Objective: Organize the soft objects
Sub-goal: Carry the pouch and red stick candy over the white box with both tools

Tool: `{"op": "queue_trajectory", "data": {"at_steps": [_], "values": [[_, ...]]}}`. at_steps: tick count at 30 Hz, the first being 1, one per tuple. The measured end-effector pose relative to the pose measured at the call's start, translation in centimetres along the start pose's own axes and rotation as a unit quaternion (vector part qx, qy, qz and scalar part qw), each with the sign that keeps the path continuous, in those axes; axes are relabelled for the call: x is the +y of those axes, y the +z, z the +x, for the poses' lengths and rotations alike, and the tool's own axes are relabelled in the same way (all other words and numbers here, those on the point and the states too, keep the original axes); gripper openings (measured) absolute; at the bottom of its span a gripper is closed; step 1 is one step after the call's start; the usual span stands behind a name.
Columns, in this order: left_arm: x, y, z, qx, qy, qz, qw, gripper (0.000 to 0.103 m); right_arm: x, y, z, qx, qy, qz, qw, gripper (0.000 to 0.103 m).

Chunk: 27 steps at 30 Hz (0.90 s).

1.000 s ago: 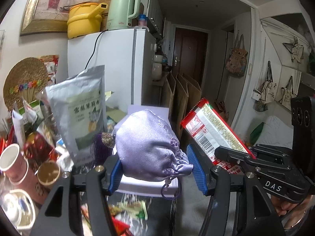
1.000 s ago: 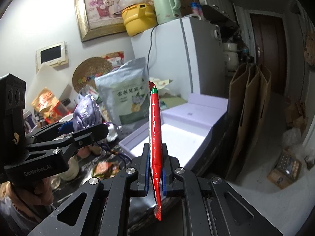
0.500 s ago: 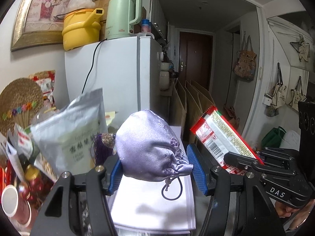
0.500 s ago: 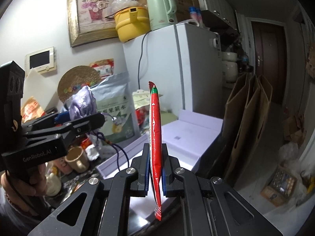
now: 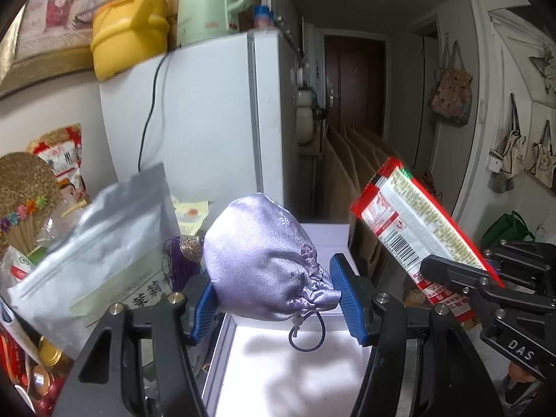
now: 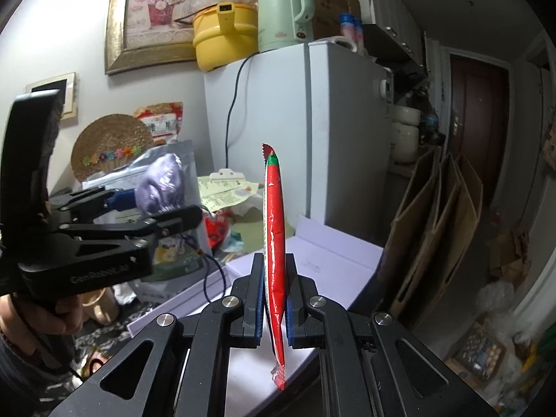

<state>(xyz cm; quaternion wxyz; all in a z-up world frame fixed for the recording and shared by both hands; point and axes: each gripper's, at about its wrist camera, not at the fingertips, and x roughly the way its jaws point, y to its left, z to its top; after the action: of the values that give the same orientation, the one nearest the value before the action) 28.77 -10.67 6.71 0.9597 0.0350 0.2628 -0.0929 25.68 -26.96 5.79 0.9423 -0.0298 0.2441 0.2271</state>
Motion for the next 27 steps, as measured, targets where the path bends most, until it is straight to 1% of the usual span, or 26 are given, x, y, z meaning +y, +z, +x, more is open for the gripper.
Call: {"op": "queue_trajectory", "data": {"at_steps": [5,10,13,19,22,24,27], "values": [[0.5,-0.7,3.4,0.034,0.003,0.001,0.9994,0.060,0.0,0.0,2.9,0.018,0.001,-0.002,1.000,0.009],[0.6,-1.7,6.2,0.066,0.009,0.018,0.9976,0.060,0.2,-0.9,5.3,0.039,0.009,-0.006,0.999,0.009],[0.6,-2.7,8.0,0.098,0.016,0.026,0.9947,0.060,0.2,-1.3,6.5,0.054,0.007,-0.008,0.998,0.010],[0.9,-5.2,10.7,0.154,0.018,0.018,0.9877,0.060,0.4,-3.1,9.2,0.086,0.000,-0.019,0.996,0.010],[0.8,-6.7,11.7,0.178,0.024,0.031,0.9833,0.060,0.0,-4.3,10.5,0.109,0.006,-0.012,0.994,0.010],[0.9,-7.8,12.1,0.194,0.031,0.039,0.9797,0.060,-0.2,-5.0,11.3,0.123,0.003,-0.013,0.992,0.010],[1.4,-8.6,12.7,0.218,0.019,0.018,0.9756,0.060,-0.7,-6.0,12.1,0.140,-0.002,-0.006,0.990,0.010]]}}
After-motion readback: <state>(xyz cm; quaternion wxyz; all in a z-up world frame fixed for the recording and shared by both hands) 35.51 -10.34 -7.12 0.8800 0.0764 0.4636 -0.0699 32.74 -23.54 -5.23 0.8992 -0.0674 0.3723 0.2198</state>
